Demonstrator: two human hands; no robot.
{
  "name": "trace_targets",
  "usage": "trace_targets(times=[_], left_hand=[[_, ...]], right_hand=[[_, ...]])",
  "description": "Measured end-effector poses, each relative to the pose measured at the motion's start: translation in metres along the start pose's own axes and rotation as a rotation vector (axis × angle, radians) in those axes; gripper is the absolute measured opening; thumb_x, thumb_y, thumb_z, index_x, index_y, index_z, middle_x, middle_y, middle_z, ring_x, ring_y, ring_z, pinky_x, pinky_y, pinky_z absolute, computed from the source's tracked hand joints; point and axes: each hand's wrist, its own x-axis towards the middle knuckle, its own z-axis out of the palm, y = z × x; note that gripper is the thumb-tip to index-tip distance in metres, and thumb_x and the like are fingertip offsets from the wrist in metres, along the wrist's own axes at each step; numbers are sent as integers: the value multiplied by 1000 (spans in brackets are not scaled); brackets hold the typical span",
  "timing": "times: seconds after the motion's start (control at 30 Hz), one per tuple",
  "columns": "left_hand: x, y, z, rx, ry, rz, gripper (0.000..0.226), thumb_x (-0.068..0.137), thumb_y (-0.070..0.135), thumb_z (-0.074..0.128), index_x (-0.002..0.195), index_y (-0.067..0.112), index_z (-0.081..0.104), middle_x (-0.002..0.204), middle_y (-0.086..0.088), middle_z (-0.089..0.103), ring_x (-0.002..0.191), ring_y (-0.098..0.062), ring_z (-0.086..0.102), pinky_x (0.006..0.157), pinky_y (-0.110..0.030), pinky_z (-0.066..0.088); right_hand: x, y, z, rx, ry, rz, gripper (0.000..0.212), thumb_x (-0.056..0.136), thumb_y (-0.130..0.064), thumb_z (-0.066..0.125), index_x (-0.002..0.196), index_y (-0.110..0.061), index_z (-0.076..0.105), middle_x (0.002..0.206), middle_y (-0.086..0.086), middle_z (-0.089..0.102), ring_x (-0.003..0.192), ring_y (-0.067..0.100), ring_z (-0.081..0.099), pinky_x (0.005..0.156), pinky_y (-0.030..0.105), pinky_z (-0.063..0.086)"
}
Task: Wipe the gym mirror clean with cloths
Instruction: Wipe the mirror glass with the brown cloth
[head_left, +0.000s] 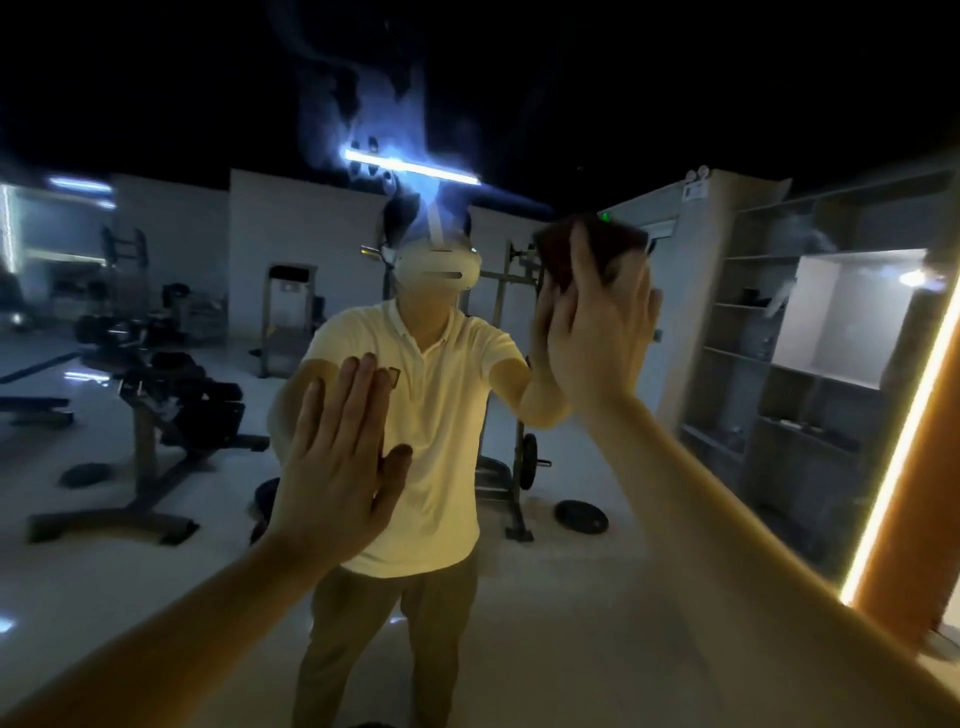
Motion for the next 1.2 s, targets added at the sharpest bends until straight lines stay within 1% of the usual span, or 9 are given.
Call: trace_targets(times=[0.2,0.47,0.53,0.6,0.77,0.9,1.03,1.13,1.2], left_hand=[[0,-3,16,15,42,-8,82,102,48,40,162,-2,17,172,-20,8,159,-36,11,126,-61,16],[-1,-7,16,75,13,22,83,103,50,43,161,-4,17,171,-22,6,159,-38,9,127,-59,12],[-1,-7,16,81,13,13,83,103,51,41,161,-4,17,171,-23,7,159,-38,9,127,-60,14],[-1,-6,17,80,2,6,83,103,52,39,162,-4,16,171,-23,6,159,-39,9,127,-61,14],[-2,-7,17,87,5,11,84,103,52,39,161,-4,17,171,-23,7,159,-39,11,127,-60,12],[-1,-4,17,91,15,7,84,102,52,38,161,-4,16,170,-24,8,159,-40,10,127,-61,12],[0,10,6,55,32,-26,84,101,42,48,162,-5,12,170,-26,7,158,-41,9,126,-62,13],[-8,30,1,-9,50,116,78,101,35,50,160,-7,19,170,-26,10,158,-40,12,127,-61,13],[-14,42,6,-38,23,171,75,104,39,43,159,-8,22,170,-25,11,158,-40,13,125,-64,17]], right_hand=[[-68,-55,36,111,-98,-146,54,100,-34,48,153,-21,41,128,19,47,111,33,51,96,46,42],[-238,18,4,115,-475,-621,47,96,-22,55,142,-32,51,111,2,55,101,23,62,94,53,56],[-193,20,-7,150,-465,-467,18,105,-42,55,121,-37,59,102,-2,67,95,19,68,91,48,58],[-129,24,-10,215,-408,-279,28,103,-56,49,111,-31,60,96,0,70,88,18,68,85,47,59],[-26,23,3,38,58,134,54,101,-33,39,153,-18,46,127,23,51,106,30,51,95,36,34],[-136,-4,24,85,-80,33,49,106,-41,38,150,-19,42,127,19,48,111,35,54,96,46,44],[-252,8,10,42,-322,-216,75,80,-25,81,145,-24,45,118,8,48,105,25,55,95,48,55],[-257,40,-10,-33,-472,-489,67,79,-24,82,140,-29,53,112,3,54,101,20,54,105,47,51],[-210,61,-22,-49,-435,-391,60,87,-28,75,141,-29,49,116,10,54,102,27,56,93,47,55]])
